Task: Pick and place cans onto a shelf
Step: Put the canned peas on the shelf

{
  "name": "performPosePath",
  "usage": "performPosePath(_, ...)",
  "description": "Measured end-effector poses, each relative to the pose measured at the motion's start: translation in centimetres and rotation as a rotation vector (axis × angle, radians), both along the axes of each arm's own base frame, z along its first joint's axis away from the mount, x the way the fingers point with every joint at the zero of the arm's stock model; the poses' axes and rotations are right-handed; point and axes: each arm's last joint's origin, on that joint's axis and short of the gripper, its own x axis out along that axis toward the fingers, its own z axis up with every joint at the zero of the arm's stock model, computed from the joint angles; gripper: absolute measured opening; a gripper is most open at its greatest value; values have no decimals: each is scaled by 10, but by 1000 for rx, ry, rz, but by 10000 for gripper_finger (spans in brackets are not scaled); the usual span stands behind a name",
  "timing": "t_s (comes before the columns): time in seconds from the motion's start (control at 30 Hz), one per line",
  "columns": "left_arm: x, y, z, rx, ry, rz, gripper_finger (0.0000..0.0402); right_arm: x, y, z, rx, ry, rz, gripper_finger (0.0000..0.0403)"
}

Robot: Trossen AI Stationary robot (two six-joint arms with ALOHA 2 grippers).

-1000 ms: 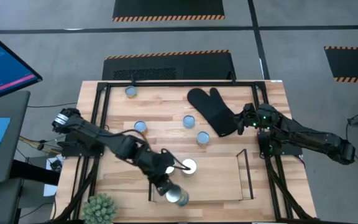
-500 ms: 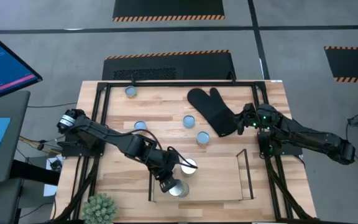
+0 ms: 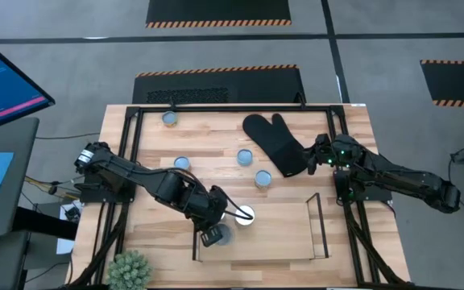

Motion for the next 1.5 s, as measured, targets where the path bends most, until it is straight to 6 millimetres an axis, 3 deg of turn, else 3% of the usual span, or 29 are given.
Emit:
performPosePath(0.3,1,-2,0,-32,-3,-24,0,0,0,-1,2,7,-4,33)
performPosePath(0.7,28,-17,-32,-58,10,-85,0,-1,0,-2,5,21,-15,33)
performPosePath(1.2,33,-22,-53,-68,115,-110,0,-1,0,-3,13,37,-15,33)
performPosePath(1.5,36,-20,-56,-53,108,-114,6,-2,0,-4,16,39,-15,33)
